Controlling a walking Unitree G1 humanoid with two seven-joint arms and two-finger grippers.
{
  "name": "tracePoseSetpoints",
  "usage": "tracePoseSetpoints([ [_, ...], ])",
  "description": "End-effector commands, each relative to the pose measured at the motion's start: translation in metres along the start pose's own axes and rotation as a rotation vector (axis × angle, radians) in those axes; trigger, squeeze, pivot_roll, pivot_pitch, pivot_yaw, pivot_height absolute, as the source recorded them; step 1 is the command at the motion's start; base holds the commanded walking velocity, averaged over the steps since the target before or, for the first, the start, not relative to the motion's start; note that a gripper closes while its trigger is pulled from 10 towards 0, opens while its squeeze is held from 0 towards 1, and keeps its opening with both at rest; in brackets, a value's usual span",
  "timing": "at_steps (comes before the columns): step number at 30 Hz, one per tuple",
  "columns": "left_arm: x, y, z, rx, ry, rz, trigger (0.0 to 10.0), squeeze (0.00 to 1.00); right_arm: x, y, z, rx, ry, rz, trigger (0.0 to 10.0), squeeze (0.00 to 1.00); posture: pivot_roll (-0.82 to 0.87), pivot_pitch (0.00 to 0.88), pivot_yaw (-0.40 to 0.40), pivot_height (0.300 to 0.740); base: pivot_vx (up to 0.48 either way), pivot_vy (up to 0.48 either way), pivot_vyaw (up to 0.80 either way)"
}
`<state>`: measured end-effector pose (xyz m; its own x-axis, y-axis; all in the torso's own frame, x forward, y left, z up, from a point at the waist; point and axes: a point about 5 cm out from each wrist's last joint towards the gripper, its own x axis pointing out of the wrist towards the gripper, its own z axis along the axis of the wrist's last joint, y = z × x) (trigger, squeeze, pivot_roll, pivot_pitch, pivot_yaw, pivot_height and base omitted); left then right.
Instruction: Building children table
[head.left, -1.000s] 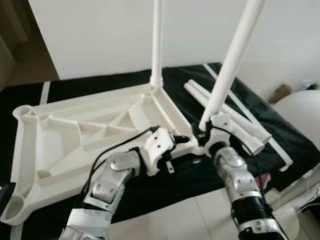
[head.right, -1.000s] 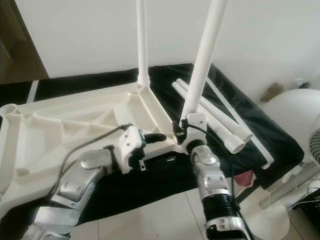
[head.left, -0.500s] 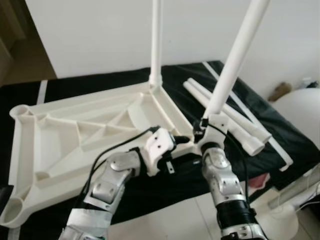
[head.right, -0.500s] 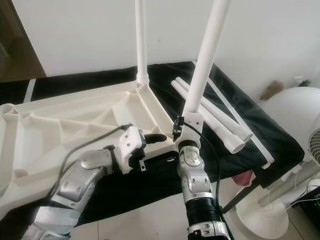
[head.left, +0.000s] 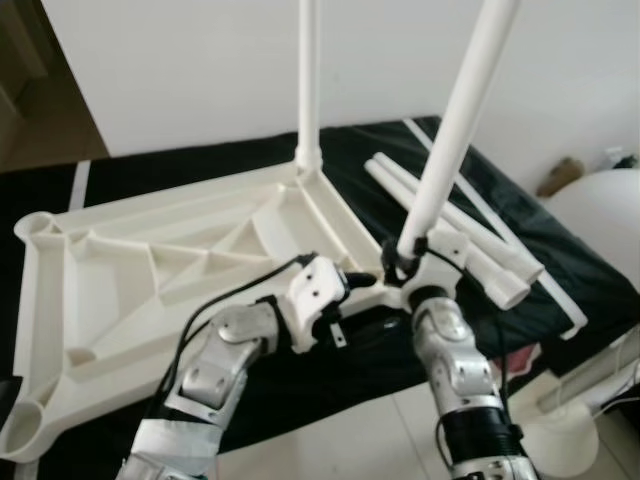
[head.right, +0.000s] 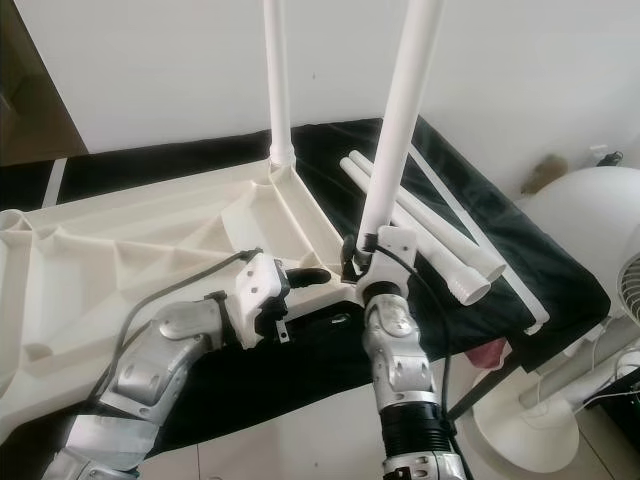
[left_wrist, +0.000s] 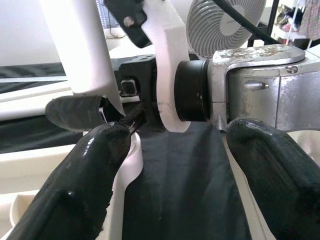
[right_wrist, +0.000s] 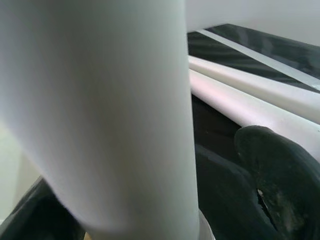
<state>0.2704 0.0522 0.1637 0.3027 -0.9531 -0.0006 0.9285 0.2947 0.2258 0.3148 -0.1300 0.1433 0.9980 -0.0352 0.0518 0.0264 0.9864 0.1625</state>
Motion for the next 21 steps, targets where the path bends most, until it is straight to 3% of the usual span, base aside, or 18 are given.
tracePoseSetpoints([
  [1, -0.004, -0.002, -0.001, -0.023, 0.003, 0.019, 10.0, 0.0, -0.007, -0.004, 0.002, 0.018, -0.025, 0.029, 10.0, 1.0, -0.06, 0.052, -0.004, 0.74, 0.0, 0.0, 0.0],
  [5, -0.009, -0.003, -0.005, -0.03, 0.026, 0.021, 10.0, 0.0, -0.015, -0.009, 0.003, 0.003, -0.045, 0.057, 10.0, 1.0, -0.07, 0.055, -0.001, 0.74, 0.0, 0.0, 0.0],
  [6, -0.014, -0.001, -0.008, -0.027, 0.049, 0.033, 10.0, 0.0, -0.021, -0.011, 0.0, 0.002, -0.042, 0.074, 10.0, 0.0, -0.07, 0.055, 0.0, 0.74, 0.0, 0.0, 0.0],
  [10, -0.02, 0.002, -0.011, -0.028, 0.069, 0.039, 10.0, 0.0, -0.027, -0.012, -0.003, 0.002, -0.031, 0.097, 10.0, 0.0, -0.07, 0.058, 0.002, 0.74, 0.0, 0.0, 0.0],
  [11, -0.034, 0.008, -0.017, -0.027, 0.126, 0.037, 10.0, 0.0, -0.034, -0.016, -0.007, -0.012, -0.017, 0.105, 10.0, 0.0, -0.07, 0.059, 0.008, 0.74, 0.0, 0.0, 0.0],
  [12, -0.034, 0.008, -0.017, -0.027, 0.126, 0.037, 10.0, 0.0, -0.034, -0.016, -0.007, -0.012, -0.017, 0.105, 10.0, 0.0, -0.07, 0.059, 0.008, 0.74, 0.0, 0.0, 0.0],
  [13, -0.045, 0.012, -0.023, -0.025, 0.18, 0.032, 10.0, 0.0, -0.039, -0.018, -0.011, -0.026, -0.001, 0.104, 10.0, 0.0, -0.07, 0.059, 0.009, 0.74, 0.0, 0.0, 0.0],
  [19, -0.063, 0.03, -0.03, -0.041, 0.238, 0.114, 10.0, 0.0, -0.046, -0.023, -0.016, -0.016, 0.017, 0.084, 10.0, 0.0, -0.08, 0.061, 0.018, 0.74, 0.0, 0.0, 0.0],
  [21, -0.063, 0.03, -0.03, -0.041, 0.238, 0.114, 10.0, 0.0, -0.046, -0.023, -0.016, -0.016, 0.017, 0.084, 10.0, 0.0, -0.08, 0.061, 0.018, 0.74, 0.0, 0.0, 0.0],
])
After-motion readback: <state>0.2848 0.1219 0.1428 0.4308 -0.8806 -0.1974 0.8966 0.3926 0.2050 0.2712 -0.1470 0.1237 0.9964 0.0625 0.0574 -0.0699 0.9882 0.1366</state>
